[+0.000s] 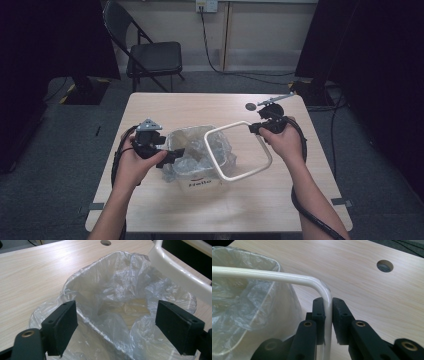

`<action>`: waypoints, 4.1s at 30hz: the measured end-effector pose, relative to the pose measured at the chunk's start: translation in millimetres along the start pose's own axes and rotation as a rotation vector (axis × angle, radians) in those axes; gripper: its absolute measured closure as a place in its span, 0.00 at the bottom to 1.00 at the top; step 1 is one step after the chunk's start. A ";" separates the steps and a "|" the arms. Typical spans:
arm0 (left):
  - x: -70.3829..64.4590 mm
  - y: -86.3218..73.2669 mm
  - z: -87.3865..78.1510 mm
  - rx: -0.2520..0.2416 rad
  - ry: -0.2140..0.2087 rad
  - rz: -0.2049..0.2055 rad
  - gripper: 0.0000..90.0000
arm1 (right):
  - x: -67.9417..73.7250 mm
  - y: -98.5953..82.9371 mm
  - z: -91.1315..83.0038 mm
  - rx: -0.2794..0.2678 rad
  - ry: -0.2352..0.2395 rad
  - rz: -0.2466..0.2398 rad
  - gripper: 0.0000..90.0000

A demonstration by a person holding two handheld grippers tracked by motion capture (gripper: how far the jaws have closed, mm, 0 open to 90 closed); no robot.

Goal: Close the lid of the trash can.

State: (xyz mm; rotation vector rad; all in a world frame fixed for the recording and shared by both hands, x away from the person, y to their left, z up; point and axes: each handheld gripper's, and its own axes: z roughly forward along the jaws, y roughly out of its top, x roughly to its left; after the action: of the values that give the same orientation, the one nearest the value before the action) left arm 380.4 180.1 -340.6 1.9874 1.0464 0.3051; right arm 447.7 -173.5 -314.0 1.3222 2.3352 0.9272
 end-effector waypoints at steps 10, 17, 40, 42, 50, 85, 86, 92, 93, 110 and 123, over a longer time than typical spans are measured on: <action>0.0 0.3 -1.8 -0.006 -0.008 -0.004 0.19 | 18.2 7.8 17.2 0.011 0.016 0.011 0.90; 3.1 0.6 -2.7 -0.007 -0.005 -0.010 0.19 | 26.2 14.6 26.1 0.012 0.012 0.012 0.90; 20.0 -12.2 -4.8 -0.001 0.010 -0.039 0.19 | 61.1 37.3 60.8 0.004 0.013 0.011 0.90; 20.3 -12.6 -3.8 -0.001 0.008 -0.038 0.19 | 61.8 38.1 62.7 0.001 0.014 0.015 0.90; 20.5 -13.7 -2.0 0.001 0.008 -0.038 0.19 | 68.0 37.2 71.9 0.009 0.004 0.023 0.90; 20.7 -10.3 -9.8 -0.020 0.012 -0.043 0.19 | 39.9 39.7 40.4 -0.044 -0.038 0.090 0.91; 20.8 -10.7 -9.8 -0.019 0.013 -0.042 0.19 | 38.9 39.5 41.5 -0.044 -0.042 0.093 0.90; 23.6 -12.4 -13.0 -0.025 0.016 -0.046 0.19 | 41.5 38.3 52.1 -0.025 -0.033 0.110 0.90; 24.3 -12.2 -13.8 -0.026 0.016 -0.045 0.19 | 44.5 38.8 53.4 -0.024 -0.024 0.111 0.90; 15.5 -11.0 -4.6 -0.017 0.017 -0.024 0.21 | 71.3 31.6 74.9 -0.055 0.022 0.097 0.78; 8.1 -9.7 -2.2 -0.012 0.032 -0.016 0.21 | 62.2 10.9 37.6 -0.088 0.046 0.056 0.54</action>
State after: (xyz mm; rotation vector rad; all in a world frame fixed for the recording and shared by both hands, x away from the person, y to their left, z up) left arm 378.8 190.4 -348.1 1.9686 1.0784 0.3346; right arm 442.2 -102.4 -331.6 1.3508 2.2735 1.0755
